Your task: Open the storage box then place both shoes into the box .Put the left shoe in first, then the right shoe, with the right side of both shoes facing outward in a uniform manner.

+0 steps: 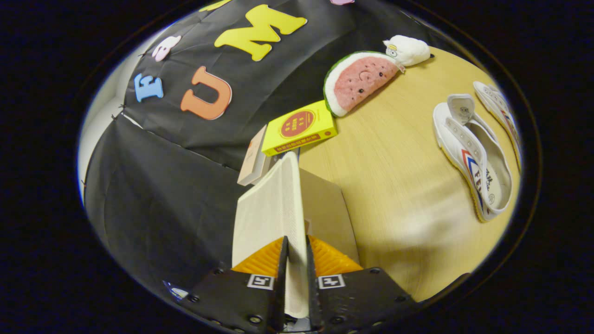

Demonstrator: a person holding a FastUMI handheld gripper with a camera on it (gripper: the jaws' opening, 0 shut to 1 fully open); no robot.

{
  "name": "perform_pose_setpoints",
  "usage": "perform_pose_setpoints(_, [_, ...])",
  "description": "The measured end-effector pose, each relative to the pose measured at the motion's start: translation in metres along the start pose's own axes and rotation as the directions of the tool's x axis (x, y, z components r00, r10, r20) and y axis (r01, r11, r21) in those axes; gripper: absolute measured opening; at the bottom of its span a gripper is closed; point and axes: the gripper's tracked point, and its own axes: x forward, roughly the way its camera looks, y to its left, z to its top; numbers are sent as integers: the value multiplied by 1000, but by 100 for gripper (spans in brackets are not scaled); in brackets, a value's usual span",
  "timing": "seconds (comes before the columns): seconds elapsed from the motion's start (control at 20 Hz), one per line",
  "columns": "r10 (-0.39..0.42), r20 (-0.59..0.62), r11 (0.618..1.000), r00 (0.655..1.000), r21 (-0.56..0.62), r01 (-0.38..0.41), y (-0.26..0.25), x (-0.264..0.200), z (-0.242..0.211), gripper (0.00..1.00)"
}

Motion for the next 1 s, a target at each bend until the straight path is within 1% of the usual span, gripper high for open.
perform_pose_setpoints(0.05, [-14, -12, 999, 1000, -34, 13, 2, 4, -4, 4])
perform_pose_setpoints(0.1, [-28, -16, 998, 999, -59, 27, 3, 2, -3, 2])
perform_pose_setpoints(0.4, [-34, -1, 990, 999, -140, 33, 36, -16, 5, 0])
perform_pose_setpoints(0.6, [-10, 19, 977, 1000, -214, 13, 82, -28, 11, 0])
perform_pose_setpoints(0.8, [29, 27, 938, 999, -347, -18, 147, -34, 2, 0])
perform_pose_setpoints(1.0, [84, 21, 908, 996, -414, -68, 205, -26, -20, 0])
